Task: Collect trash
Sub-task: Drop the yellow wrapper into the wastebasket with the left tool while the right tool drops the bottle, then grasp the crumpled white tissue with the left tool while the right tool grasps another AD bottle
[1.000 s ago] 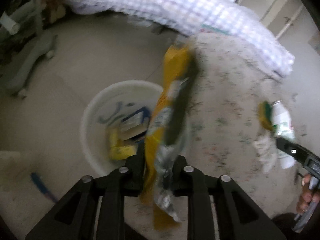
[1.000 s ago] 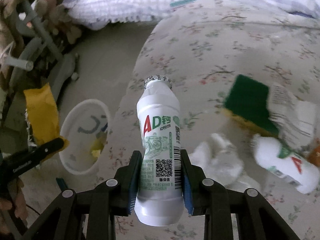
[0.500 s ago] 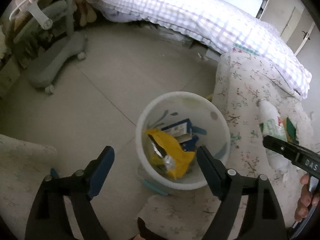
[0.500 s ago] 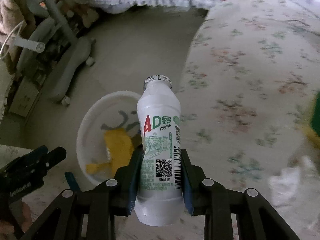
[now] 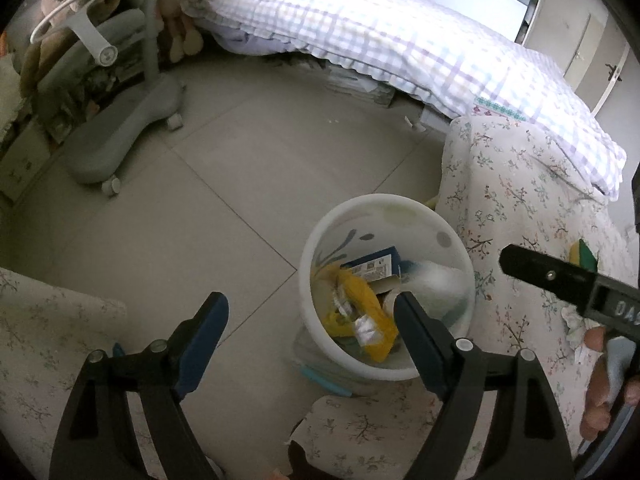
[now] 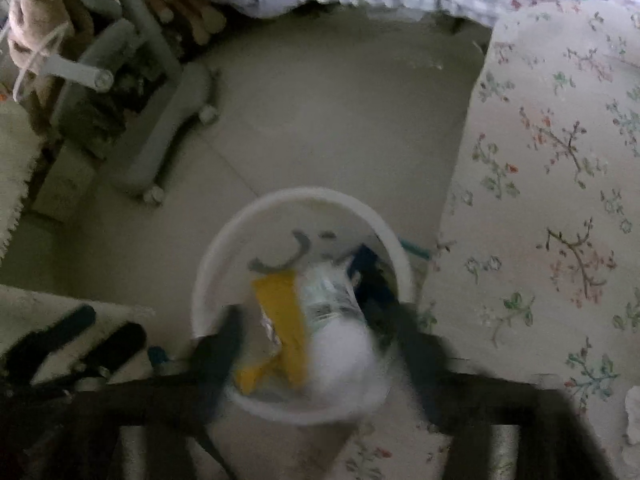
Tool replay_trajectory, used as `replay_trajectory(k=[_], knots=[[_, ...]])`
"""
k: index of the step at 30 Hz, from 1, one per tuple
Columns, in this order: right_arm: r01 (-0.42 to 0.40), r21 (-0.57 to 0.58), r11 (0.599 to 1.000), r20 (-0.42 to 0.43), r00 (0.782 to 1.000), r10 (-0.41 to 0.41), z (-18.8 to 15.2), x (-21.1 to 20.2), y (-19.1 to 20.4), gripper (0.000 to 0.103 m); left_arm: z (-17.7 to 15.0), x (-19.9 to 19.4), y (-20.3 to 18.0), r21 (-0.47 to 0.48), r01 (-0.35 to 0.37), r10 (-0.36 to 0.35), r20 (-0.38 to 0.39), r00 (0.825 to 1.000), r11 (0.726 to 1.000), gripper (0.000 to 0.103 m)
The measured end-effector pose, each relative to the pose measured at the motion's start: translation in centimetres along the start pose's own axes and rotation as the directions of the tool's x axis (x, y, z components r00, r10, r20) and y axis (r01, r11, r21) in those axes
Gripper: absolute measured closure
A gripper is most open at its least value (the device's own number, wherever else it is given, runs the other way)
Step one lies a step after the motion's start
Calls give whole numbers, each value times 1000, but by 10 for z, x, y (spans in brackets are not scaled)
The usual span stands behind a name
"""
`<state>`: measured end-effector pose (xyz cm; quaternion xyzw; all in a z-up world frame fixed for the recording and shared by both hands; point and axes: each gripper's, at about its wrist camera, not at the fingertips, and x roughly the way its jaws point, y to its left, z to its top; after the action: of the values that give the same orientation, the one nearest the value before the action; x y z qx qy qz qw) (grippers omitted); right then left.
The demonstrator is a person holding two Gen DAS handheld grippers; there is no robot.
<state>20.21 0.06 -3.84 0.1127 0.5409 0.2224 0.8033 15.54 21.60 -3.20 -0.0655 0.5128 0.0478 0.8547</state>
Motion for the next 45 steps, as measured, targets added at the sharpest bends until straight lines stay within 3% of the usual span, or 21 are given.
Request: replay_trajectory(k=[9, 20, 29, 35, 42, 45], knots=[[85, -16, 996, 32, 996, -85, -14, -34, -20, 30, -4, -3, -13, 14, 21, -21, -4, 1000, 1000, 16], [251, 52, 966, 44, 966, -254, -46, -99, -107, 30, -7, -3, -55, 55, 77, -75, -35, 997, 996, 16], [331, 159, 930, 41, 939, -341, -62, -146, -183, 30, -7, -6, -97, 97, 108, -103, -57, 993, 989, 16], [358, 207, 910, 7, 930, -367, -73, -151, -223, 30, -9, -5, -125, 128, 134, -124, -82, 989, 983, 16], [342, 222, 913, -74, 940, -334, -78, -132, -247, 30, -17, 0, -169, 183, 179, -156, -136, 978, 967, 16], [313, 239, 919, -110, 949, -294, -82, -125, -252, 37, -22, 1, -188, 207, 201, -170, -157, 973, 957, 16]])
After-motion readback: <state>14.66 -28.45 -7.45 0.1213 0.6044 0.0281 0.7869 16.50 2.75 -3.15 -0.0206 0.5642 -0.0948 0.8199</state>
